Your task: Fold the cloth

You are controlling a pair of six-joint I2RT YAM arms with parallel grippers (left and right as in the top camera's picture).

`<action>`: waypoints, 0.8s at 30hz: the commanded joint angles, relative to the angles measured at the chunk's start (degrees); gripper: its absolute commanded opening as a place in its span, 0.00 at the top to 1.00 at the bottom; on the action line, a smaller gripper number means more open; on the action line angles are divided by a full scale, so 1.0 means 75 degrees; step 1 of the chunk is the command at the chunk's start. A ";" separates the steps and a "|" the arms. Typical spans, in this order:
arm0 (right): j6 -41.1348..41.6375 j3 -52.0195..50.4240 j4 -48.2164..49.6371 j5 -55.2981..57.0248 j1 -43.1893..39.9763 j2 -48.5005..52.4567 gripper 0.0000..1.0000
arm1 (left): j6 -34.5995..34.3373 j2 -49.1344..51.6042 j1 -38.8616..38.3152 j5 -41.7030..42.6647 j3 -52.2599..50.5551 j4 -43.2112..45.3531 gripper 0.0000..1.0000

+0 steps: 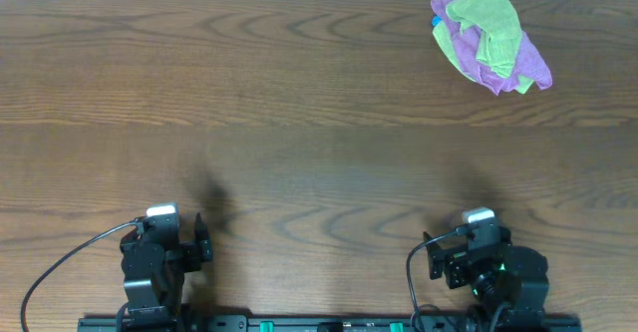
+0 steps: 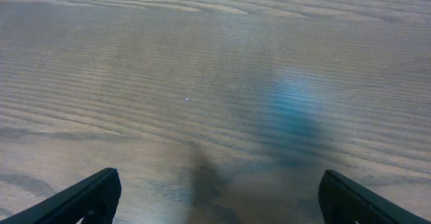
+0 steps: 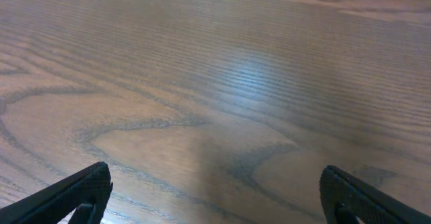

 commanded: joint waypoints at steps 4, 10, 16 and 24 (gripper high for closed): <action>-0.0111 -0.0105 -0.0012 0.0082 0.0076 -0.0082 0.01 | 0.0029 -0.0052 -0.0032 -0.0047 -0.0067 -0.0009 0.05; -0.0114 -0.0105 -0.0012 0.0082 0.0076 -0.0082 0.01 | 0.0029 -0.0052 -0.0032 -0.0047 -0.0067 -0.0009 0.05; -0.0114 -0.0105 -0.0012 0.0082 0.0076 -0.0082 0.01 | 0.0029 -0.0052 -0.0032 -0.0047 -0.0067 -0.0012 0.05; -0.0082 -0.0105 0.1416 -0.0542 0.0076 -0.0082 0.01 | 0.0029 -0.0052 -0.0032 -0.0047 -0.0067 -0.0009 0.05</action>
